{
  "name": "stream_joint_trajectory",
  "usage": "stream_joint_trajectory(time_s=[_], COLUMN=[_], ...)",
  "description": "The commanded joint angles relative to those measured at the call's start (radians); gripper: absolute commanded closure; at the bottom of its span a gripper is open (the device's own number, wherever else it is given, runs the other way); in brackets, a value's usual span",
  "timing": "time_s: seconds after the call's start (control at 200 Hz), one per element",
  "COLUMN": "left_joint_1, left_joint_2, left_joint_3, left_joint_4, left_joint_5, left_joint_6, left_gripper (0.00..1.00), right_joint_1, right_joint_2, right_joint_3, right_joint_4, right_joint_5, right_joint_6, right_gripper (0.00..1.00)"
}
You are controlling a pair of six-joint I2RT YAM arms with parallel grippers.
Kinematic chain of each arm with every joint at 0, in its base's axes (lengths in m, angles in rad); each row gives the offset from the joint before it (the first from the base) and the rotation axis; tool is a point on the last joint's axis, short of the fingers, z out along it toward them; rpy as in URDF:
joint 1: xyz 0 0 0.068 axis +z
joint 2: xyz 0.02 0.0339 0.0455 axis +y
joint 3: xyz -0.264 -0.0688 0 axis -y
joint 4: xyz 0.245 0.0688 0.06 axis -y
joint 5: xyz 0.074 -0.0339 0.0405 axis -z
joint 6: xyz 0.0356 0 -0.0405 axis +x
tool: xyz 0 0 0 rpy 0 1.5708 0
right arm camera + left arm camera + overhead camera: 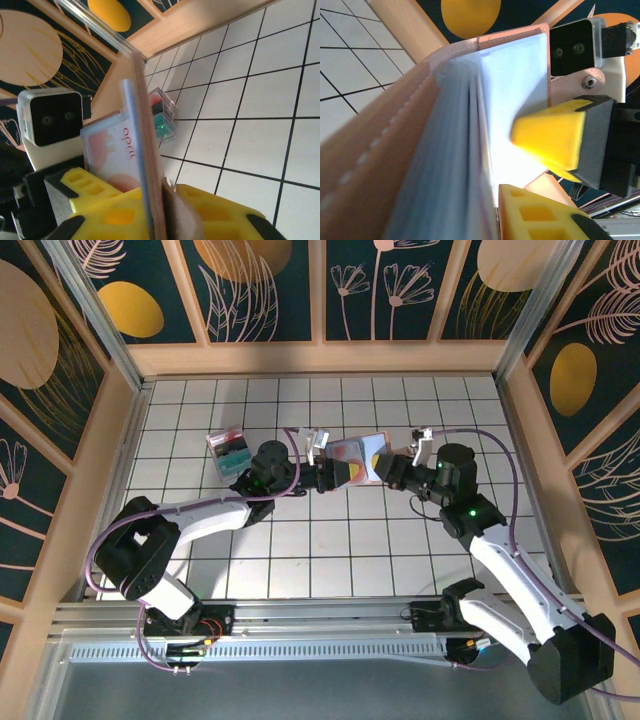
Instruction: Take the credit cards out of the card holder
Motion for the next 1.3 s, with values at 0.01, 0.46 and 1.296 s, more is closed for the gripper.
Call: stream_joint_trajectory(time_s=[0.01,0.46,1.296], left_joint_1=[-0.003,-0.002,-0.001], left_joint_2=[-0.033,-0.158,-0.341], left_joint_3=[-0.018,-0.128,-0.312], left_joint_4=[0.023,-0.118,-0.287], left_joint_5=[-0.017,-0.302,-0.709], left_joint_6=[0.028,0.069,-0.031], left_gripper=[0.71,0.01,0.01], right_joint_1=[-0.007,0.003,0.125], right_joint_2=[0.001,0.010,0.152], right_joint_3=[-0.026,-0.056,-0.103], right_joint_4=[0.064,0.064,0.156], right_joint_5=[-0.033,-0.010,0.042], right_joint_6=[0.008,0.052,0.157], right_gripper=[1.00,1.00,1.00])
